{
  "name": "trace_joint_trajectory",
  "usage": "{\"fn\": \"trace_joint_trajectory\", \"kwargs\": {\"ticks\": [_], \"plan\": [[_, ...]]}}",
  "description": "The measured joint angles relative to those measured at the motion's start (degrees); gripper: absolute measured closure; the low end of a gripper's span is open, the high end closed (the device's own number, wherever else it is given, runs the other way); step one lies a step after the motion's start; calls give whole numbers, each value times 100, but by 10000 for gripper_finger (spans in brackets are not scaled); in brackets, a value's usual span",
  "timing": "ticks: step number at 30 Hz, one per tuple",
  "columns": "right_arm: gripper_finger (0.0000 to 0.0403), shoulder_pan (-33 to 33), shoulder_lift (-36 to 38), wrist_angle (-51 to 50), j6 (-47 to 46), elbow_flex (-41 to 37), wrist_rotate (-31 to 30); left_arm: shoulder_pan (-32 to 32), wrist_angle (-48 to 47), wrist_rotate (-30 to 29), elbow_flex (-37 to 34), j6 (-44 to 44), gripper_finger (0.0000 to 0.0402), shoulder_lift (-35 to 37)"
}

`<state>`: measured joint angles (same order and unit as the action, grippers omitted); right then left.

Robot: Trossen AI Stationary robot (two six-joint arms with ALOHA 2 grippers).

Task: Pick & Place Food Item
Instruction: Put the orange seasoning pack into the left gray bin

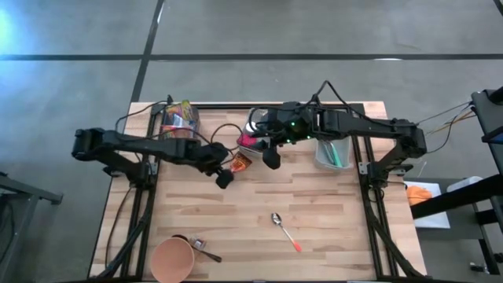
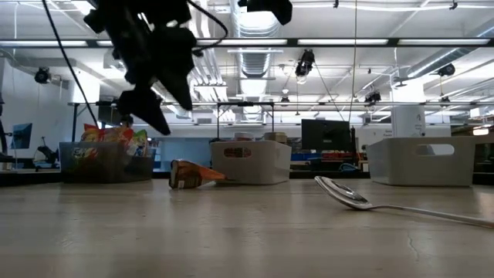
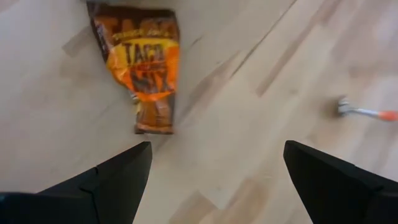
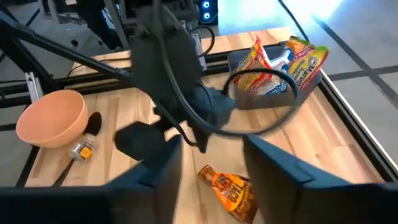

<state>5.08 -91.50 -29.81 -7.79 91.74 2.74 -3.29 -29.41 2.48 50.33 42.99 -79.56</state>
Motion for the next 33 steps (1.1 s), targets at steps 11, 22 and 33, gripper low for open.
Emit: {"fn": "trace_joint_trajectory", "kwargs": {"ticks": [11, 22, 33], "plan": [[87, -5, -53, -261, 23, -4, -182, -52, 108, -875, 66, -662, 34, -1152], [53, -5, -5, -575, 24, -4, -447, -55, 414, -1176, 104, -1300, 37, -1965], [53, -5, 6, -799, 214, -4, -433, -55, 605, -1005, 114, -1108, 250, -1927]]}}
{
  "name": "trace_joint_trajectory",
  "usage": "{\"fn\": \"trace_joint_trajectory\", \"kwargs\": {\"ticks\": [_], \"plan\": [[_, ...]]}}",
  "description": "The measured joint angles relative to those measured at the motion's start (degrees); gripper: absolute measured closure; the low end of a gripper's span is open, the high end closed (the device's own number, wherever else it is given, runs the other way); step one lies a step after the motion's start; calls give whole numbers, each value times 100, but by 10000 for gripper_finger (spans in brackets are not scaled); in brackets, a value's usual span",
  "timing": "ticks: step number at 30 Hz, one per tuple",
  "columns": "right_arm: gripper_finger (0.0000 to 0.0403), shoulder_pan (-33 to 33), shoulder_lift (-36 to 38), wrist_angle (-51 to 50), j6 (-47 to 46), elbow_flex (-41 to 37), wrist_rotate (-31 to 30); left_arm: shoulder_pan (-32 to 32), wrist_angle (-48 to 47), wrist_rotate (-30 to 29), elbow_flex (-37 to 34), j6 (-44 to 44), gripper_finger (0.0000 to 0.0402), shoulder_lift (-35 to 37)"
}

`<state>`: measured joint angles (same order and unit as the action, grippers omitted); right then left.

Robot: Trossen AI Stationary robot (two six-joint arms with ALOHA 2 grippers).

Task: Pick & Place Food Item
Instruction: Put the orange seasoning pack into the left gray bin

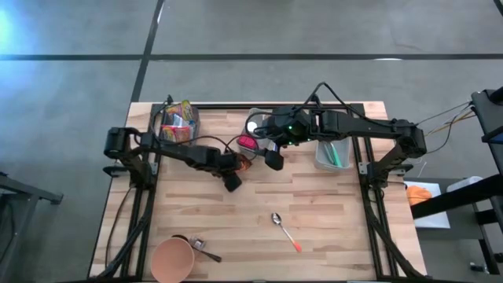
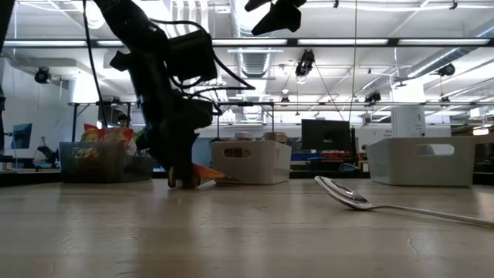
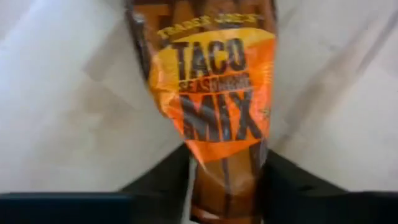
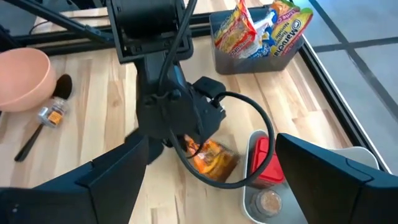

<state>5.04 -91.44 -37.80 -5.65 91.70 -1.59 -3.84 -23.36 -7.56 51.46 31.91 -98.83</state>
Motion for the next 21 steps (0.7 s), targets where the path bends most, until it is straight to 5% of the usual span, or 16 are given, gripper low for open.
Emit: {"fn": "trace_joint_trajectory", "kwargs": {"ticks": [4, 8, 12, 17, 21], "plan": [[53, -13, 7, -134, 133, 17, 10, -2, 94, 622, 0, -57, 360, 52], [53, -15, 22, -217, 201, 22, 109, 0, 136, 1456, 0, -28, 359, 197], [53, -13, 45, -267, 464, 22, 837, -2, 138, 2430, -4, 226, 359, 620], [53, -108, 99, -257, 813, 34, 2082, -35, 281, 3322, -4, 465, 359, 1593], [53, -286, 192, -233, 1175, 170, 2248, -176, 739, 3779, -11, 831, 359, 2518]]}}
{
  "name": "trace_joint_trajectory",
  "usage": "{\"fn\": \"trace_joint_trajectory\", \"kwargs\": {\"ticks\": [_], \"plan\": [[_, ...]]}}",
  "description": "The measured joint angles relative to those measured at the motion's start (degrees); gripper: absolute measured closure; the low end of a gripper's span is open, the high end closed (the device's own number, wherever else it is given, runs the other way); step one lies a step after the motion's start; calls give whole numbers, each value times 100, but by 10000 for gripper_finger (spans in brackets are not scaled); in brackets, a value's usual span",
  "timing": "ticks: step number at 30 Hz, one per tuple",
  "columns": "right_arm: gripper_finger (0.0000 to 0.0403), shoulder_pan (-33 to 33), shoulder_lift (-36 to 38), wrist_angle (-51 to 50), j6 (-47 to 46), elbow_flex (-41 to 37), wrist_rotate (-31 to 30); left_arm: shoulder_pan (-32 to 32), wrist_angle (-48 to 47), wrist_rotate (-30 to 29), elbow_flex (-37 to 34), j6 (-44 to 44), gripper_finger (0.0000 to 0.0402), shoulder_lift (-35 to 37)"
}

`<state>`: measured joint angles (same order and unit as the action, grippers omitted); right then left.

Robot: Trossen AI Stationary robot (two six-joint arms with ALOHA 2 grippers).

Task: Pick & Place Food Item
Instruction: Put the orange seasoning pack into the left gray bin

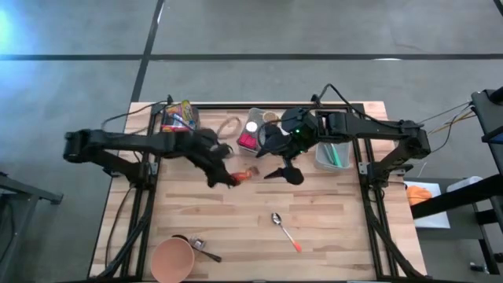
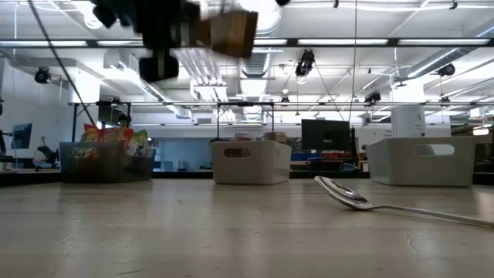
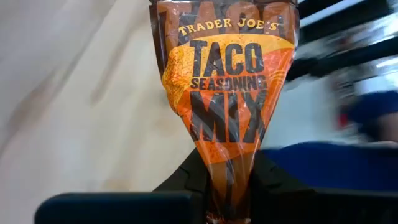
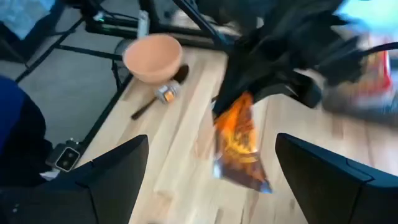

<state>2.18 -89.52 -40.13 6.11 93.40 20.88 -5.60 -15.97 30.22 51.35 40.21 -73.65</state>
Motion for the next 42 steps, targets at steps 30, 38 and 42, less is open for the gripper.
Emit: {"fn": "trace_joint_trajectory", "kwargs": {"ticks": [30, 38, 42], "plan": [[53, -577, -149, 1014, 1357, 1103, -1890, -274, 2363, 388, 112, 920, 359, 1227], [53, -541, -154, 1607, 1356, 866, -1542, -274, 2420, 388, 123, 935, 359, 1198], [53, -508, -286, 1685, 1325, 855, -1416, -266, 2774, 394, 125, 1025, 359, 1071]]}}
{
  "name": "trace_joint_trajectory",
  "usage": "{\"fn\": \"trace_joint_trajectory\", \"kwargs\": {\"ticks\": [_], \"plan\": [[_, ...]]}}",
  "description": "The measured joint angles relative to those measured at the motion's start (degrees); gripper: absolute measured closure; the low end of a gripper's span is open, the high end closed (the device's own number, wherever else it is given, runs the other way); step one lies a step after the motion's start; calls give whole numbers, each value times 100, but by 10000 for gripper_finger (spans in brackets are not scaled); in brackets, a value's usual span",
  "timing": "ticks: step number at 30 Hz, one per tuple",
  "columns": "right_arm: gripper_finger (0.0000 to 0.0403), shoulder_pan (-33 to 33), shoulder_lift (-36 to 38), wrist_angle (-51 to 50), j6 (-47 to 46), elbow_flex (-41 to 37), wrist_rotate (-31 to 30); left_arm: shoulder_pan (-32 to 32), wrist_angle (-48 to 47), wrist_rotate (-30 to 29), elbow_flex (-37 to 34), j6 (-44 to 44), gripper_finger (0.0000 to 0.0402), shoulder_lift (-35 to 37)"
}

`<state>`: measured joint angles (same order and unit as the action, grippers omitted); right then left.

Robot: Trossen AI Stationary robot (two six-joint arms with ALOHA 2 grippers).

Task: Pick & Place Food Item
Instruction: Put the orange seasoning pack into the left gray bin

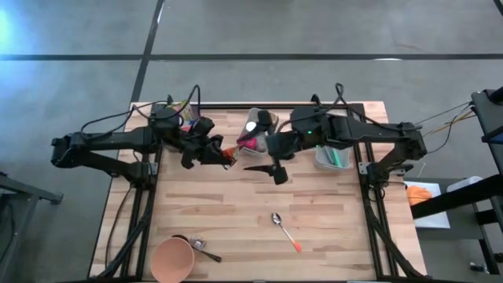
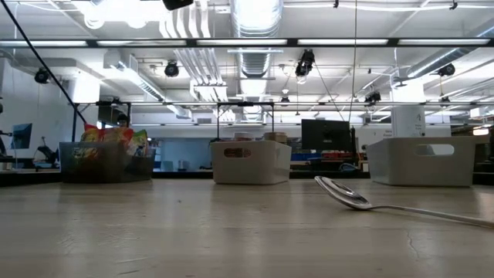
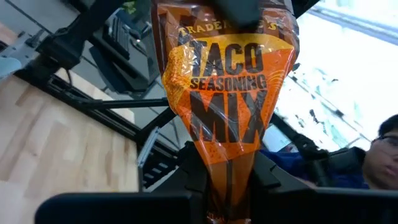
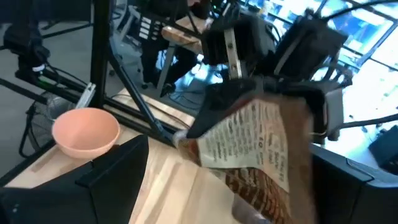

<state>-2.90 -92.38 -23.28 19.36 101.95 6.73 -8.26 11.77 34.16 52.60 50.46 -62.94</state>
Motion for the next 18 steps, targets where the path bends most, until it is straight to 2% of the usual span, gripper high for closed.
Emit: {"fn": "trace_joint_trajectory", "kwargs": {"ticks": [12, 15, 18], "plan": [[61, 20, -138, 65, -134, -7, 146, 51, 91, 404, 127, 81, 359, -253], [93, 22, -138, 77, -134, -5, 148, 51, 87, 463, 127, 80, 359, -251], [144, 15, -141, 55, -134, -2, 148, 62, 85, 537, 122, 77, 359, -253]]}}
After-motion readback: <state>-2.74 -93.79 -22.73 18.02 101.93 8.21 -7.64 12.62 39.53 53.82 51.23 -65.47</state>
